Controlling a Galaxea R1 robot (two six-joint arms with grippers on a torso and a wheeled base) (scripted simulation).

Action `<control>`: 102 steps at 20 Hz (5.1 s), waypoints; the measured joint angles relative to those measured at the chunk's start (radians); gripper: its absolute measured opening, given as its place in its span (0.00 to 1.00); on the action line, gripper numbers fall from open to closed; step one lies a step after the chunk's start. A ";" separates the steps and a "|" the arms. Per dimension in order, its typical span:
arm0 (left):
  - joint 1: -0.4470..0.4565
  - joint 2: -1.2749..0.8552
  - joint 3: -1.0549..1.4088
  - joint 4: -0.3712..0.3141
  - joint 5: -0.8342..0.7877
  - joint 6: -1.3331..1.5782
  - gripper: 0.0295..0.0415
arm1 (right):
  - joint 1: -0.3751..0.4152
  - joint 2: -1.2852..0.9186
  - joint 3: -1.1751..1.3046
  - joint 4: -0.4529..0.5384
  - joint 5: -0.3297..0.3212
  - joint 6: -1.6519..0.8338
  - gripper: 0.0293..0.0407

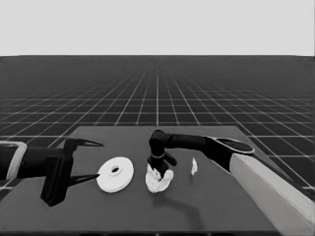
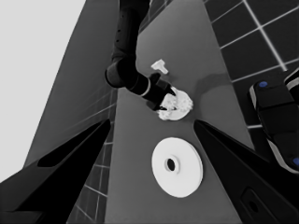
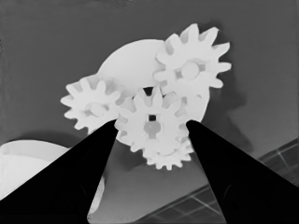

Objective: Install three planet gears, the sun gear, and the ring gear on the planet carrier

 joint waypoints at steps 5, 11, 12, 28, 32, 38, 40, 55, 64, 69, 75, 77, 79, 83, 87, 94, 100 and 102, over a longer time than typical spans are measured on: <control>0.000 0.000 0.000 0.000 0.000 0.000 0.75 | 0.000 0.000 0.000 0.000 0.000 0.052 0.14; 0.000 0.000 0.000 0.000 0.000 0.000 0.75 | 0.000 0.000 0.000 0.000 0.000 0.115 0.14; 0.000 0.000 0.000 0.000 0.000 0.000 0.75 | 0.000 0.000 0.000 0.000 0.000 0.126 0.14; 0.000 0.000 0.000 0.000 0.000 0.000 0.75 | 0.000 0.000 0.000 0.000 0.000 0.265 0.79; 0.000 0.000 0.000 0.000 0.000 0.000 0.75 | 0.000 0.000 0.000 0.000 0.000 0.266 0.81; 0.000 0.000 0.000 0.000 0.000 0.000 0.75 | 0.122 -0.014 0.068 0.100 -0.039 -0.609 0.82; 0.000 0.000 0.000 0.000 0.000 0.000 0.75 | 0.132 -0.016 0.071 0.111 -0.038 -0.692 0.81; 0.186 0.201 -0.093 0.479 0.410 -0.486 0.80 | -0.245 -1.320 1.377 -0.419 0.322 -1.793 0.81; 0.269 0.739 -1.009 -0.210 0.838 -1.402 0.75 | -0.246 -1.324 1.381 -0.421 0.323 -1.796 0.81; 0.455 0.785 -1.128 -0.067 0.735 -1.357 0.75 | -0.246 -1.324 1.381 -0.421 0.323 -1.796 0.81; 0.466 0.791 -1.142 -0.058 0.726 -1.351 0.45 | -0.246 -1.324 1.381 -0.421 0.323 -1.796 0.81; 0.466 0.791 -1.142 -0.058 0.725 -1.351 0.44 | -0.246 -1.324 1.381 -0.421 0.323 -1.796 0.81; 0.466 0.791 -1.143 -0.058 0.725 -1.351 0.44 | -0.246 -1.324 1.381 -0.421 0.323 -1.796 0.81; 0.466 0.791 -1.143 -0.058 0.725 -1.351 0.44 | -0.246 -1.324 1.381 -0.421 0.323 -1.796 0.81; 0.314 0.748 -1.036 -0.182 0.818 -1.396 0.44 | -0.246 -1.324 1.381 -0.421 0.323 -1.796 0.81; 0.272 0.746 -1.032 -0.219 0.838 -1.397 0.44 | -0.246 -1.324 1.381 -0.421 0.323 -1.796 0.81; 0.313 1.290 -1.242 -0.167 0.865 -1.730 0.44 | -0.246 -1.324 1.381 -0.421 0.323 -1.796 0.81; 0.314 1.310 -1.268 -0.166 0.864 -1.725 0.44 | -0.246 -1.324 1.381 -0.421 0.323 -1.796 0.81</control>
